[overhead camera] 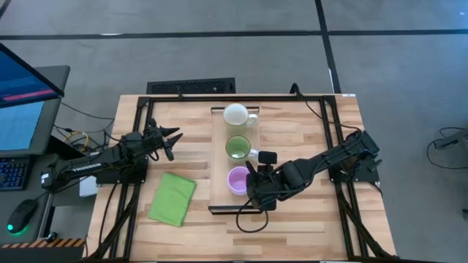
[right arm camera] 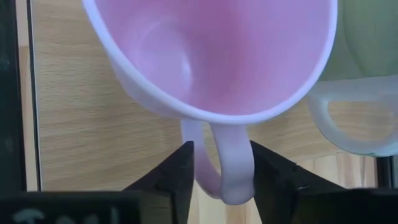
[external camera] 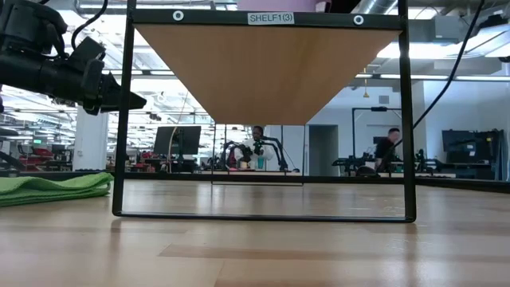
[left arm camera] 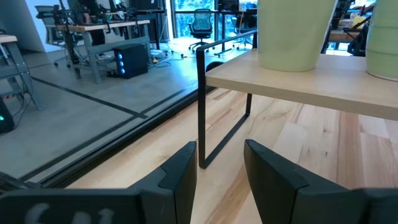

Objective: Stack small to large cups/mugs on shelf
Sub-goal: Put the pink mug on the shelf

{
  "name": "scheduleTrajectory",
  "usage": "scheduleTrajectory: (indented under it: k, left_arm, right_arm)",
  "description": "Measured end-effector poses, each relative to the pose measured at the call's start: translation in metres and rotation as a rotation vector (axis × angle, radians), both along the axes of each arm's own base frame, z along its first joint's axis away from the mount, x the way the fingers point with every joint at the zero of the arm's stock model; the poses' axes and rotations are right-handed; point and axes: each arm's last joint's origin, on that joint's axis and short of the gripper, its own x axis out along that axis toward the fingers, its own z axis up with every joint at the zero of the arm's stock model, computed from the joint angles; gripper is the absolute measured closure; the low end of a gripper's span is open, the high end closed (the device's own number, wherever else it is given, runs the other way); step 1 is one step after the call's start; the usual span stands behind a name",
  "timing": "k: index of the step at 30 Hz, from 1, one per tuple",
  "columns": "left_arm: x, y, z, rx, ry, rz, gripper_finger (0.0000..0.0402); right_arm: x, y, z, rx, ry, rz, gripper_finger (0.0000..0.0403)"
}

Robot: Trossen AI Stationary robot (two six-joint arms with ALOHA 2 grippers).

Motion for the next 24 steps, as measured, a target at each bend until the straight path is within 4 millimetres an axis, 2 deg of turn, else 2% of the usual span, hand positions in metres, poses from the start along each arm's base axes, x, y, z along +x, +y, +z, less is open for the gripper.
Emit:
scheduleTrajectory:
  k: [8,24]
  left_arm:
    - [0.000,0.000,0.000,-0.009,-0.005,-0.005,0.0276]
    - [0.000,0.000,0.000,-0.011,-0.006,-0.008,0.0276]
  right_arm:
    - [0.002,-0.004,0.000,-0.007,0.002,-0.002,0.0234]
    - [0.006,-0.014,0.000,-0.060,0.041,0.103,0.0236]
